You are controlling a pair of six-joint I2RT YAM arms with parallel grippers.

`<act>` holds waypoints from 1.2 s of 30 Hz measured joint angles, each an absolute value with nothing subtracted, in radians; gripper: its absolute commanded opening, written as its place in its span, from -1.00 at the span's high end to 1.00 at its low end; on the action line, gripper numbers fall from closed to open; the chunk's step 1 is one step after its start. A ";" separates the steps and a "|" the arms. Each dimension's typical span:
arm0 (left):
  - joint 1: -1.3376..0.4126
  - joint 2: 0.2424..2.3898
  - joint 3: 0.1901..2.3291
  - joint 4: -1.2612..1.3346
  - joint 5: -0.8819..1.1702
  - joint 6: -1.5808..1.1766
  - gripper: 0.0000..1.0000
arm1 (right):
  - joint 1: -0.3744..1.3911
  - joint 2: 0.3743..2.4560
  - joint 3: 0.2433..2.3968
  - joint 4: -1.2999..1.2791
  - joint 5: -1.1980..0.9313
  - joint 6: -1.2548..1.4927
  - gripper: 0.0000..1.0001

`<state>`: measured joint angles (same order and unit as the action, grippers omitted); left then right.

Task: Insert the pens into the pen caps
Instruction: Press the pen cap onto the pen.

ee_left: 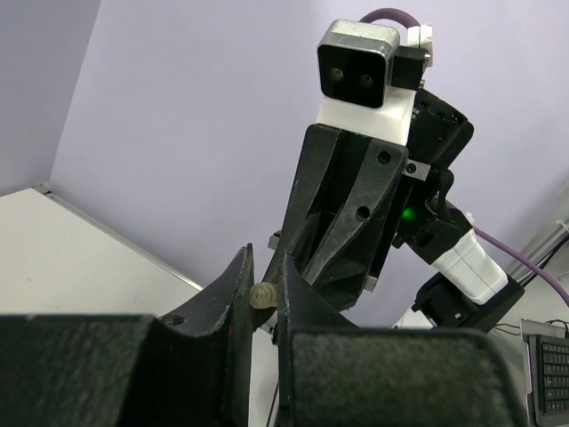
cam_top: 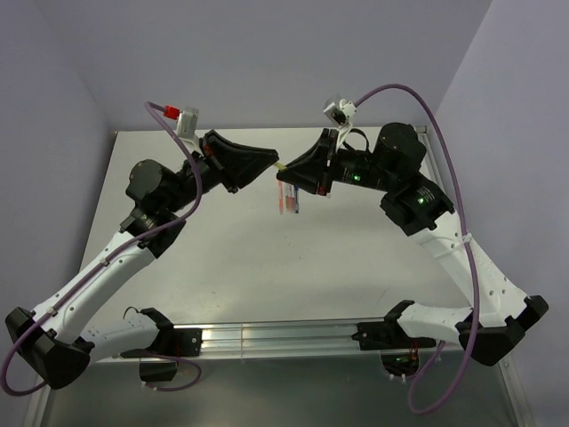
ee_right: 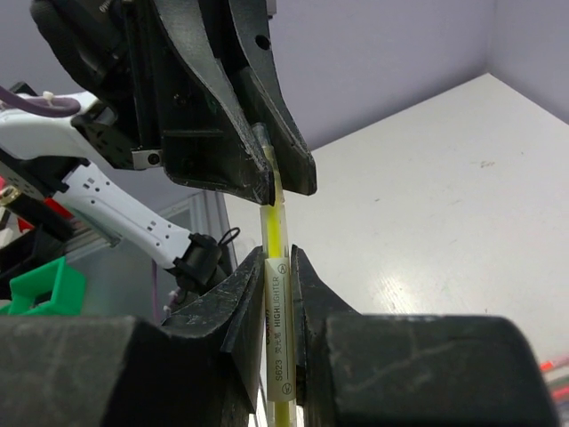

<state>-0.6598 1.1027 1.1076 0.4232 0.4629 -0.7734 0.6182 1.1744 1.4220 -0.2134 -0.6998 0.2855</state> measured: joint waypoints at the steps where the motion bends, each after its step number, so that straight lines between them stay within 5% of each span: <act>1: -0.659 1.105 1.111 0.422 0.461 -0.773 0.99 | 0.624 1.179 1.428 -0.226 -0.694 0.278 1.00; 36: -0.717 1.121 1.114 0.173 0.261 -0.629 0.99 | 0.780 1.240 1.442 -0.486 -0.253 0.290 1.00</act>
